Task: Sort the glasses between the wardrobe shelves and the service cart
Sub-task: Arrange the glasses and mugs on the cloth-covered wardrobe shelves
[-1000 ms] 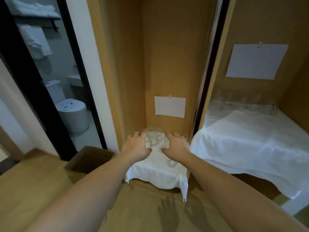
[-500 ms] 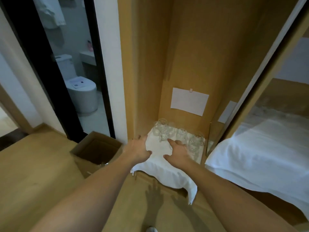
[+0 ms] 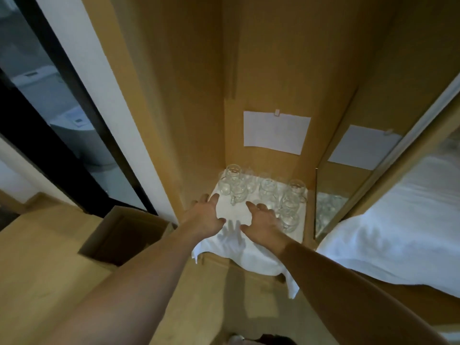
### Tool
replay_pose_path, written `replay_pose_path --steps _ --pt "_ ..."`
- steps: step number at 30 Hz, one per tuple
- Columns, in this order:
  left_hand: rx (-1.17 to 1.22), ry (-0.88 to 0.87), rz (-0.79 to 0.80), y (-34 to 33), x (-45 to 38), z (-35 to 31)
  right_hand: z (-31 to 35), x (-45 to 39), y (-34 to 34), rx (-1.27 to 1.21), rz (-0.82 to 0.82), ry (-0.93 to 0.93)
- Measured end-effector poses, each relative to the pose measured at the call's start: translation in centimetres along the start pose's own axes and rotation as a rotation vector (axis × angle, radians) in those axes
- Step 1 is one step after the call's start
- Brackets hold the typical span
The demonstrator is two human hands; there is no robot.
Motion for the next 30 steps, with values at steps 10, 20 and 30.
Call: replay_pose_path --steps 10,20,30 --pt "-0.018 -0.054 0.165 -2.3 -8.1 0.5 -1.4 -6.1 -3.1 -0.153 0.11 -0.167" --pt "-0.058 -0.176 0.301 -3.9 -15.7 1.3 -1.9 -8.9 -5.1 -0.197 0.131 -0.442" --pt "-0.033 -0.19 0.457 -8.9 -18.7 1.1 -4.8 -8.5 -8.9 -0.211 0.195 -0.612"
Point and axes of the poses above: each hand's wrist, its own x-axis away from the middle knuckle, its own y-axis out of the back of the hand, z = x × y, the point moved 5 cm from there along -x, towards the middle knuckle, and after that the axes turned 13 degrees about x, right-handed, at the moved point
